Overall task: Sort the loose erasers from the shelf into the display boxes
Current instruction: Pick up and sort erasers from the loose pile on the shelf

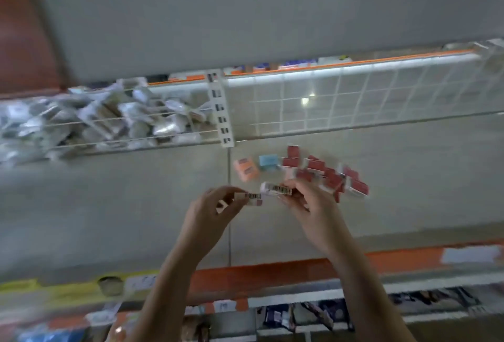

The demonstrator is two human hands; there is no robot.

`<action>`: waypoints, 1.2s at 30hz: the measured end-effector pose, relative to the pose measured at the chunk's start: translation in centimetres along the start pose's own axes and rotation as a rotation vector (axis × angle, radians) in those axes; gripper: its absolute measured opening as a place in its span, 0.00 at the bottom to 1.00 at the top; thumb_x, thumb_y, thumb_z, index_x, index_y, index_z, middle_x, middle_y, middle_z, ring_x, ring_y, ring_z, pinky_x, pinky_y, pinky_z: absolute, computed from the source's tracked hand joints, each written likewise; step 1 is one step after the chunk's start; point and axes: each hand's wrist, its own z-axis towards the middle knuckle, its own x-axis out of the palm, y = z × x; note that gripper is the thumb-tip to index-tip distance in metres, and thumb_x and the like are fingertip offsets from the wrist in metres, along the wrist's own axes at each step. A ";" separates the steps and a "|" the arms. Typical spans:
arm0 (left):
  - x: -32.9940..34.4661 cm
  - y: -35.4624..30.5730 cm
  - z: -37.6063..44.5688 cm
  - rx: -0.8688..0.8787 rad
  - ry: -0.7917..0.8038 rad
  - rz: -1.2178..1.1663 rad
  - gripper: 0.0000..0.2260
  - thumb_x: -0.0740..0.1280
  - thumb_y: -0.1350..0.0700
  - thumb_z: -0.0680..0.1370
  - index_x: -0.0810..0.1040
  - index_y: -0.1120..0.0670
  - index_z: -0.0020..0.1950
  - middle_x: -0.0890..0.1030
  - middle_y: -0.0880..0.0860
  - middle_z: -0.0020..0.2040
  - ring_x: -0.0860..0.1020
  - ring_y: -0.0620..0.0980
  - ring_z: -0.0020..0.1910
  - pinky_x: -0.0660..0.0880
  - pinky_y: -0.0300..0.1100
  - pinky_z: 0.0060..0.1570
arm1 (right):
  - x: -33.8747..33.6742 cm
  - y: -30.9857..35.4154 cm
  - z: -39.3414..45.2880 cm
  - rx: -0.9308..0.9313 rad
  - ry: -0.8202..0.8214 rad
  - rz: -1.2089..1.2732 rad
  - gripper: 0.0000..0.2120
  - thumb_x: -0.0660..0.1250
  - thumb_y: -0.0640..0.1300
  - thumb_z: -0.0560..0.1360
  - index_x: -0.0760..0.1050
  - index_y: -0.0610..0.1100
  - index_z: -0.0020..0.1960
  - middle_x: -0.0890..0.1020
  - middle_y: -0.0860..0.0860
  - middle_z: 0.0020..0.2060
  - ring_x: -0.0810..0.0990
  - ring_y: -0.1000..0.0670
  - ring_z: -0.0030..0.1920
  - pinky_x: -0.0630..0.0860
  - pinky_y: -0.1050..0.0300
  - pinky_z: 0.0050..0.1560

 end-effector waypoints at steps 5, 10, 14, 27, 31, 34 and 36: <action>-6.5 3.3 -4.7 -0.181 -0.197 -0.137 0.10 0.68 0.53 0.76 0.77 0.40 0.37 0.78 0.40 0.30 0.71 0.40 0.30 0.65 0.35 0.32 | 5.9 5.3 0.8 -0.002 0.234 0.148 0.09 0.64 0.43 0.77 0.77 0.45 0.56 0.80 0.57 0.39 0.79 0.60 0.39 0.76 0.63 0.43; -14.8 7.1 -10.5 -0.260 -0.366 -0.293 0.12 0.64 0.62 0.78 0.78 0.49 0.37 0.78 0.43 0.27 0.71 0.38 0.27 0.66 0.31 0.29 | 13.7 12.2 0.2 -0.023 0.422 0.335 0.06 0.62 0.39 0.78 0.75 0.48 0.51 0.81 0.53 0.35 0.76 0.60 0.32 0.74 0.66 0.36; -22.5 11.0 -15.7 -0.323 -0.383 -0.273 0.14 0.61 0.62 0.79 0.78 0.50 0.37 0.79 0.41 0.26 0.71 0.37 0.27 0.66 0.29 0.27 | 21.2 18.3 -1.3 -0.032 0.548 0.429 0.07 0.61 0.36 0.78 0.76 0.43 0.50 0.80 0.51 0.32 0.73 0.60 0.27 0.72 0.68 0.32; -41.2 25.7 -26.6 -0.383 -0.492 -0.294 0.08 0.65 0.61 0.77 0.79 0.49 0.44 0.80 0.45 0.32 0.73 0.39 0.31 0.67 0.30 0.31 | 40.6 33.1 -2.5 -0.134 0.675 0.340 0.05 0.64 0.42 0.77 0.78 0.48 0.47 0.81 0.57 0.29 0.76 0.62 0.30 0.71 0.72 0.34; -46.5 30.1 -27.2 -0.439 -0.512 -0.187 0.07 0.67 0.56 0.76 0.79 0.44 0.43 0.80 0.42 0.35 0.72 0.35 0.31 0.68 0.33 0.35 | 46.3 36.9 -0.2 -0.163 0.657 0.333 0.04 0.64 0.46 0.77 0.78 0.50 0.47 0.83 0.53 0.34 0.79 0.56 0.35 0.74 0.64 0.39; -51.0 33.6 -26.3 -0.444 -0.507 -0.152 0.06 0.67 0.55 0.76 0.80 0.44 0.42 0.80 0.42 0.35 0.72 0.35 0.31 0.68 0.34 0.35 | 51.2 39.8 2.3 -0.204 0.643 0.329 0.04 0.65 0.46 0.76 0.78 0.52 0.47 0.82 0.56 0.34 0.79 0.60 0.36 0.73 0.65 0.40; -54.2 35.8 -25.3 -0.436 -0.501 -0.147 0.04 0.67 0.56 0.76 0.81 0.48 0.44 0.81 0.44 0.36 0.73 0.34 0.31 0.68 0.30 0.34 | 54.2 42.1 4.1 -0.224 0.643 0.300 0.04 0.64 0.48 0.76 0.77 0.55 0.45 0.82 0.56 0.36 0.80 0.58 0.39 0.75 0.64 0.41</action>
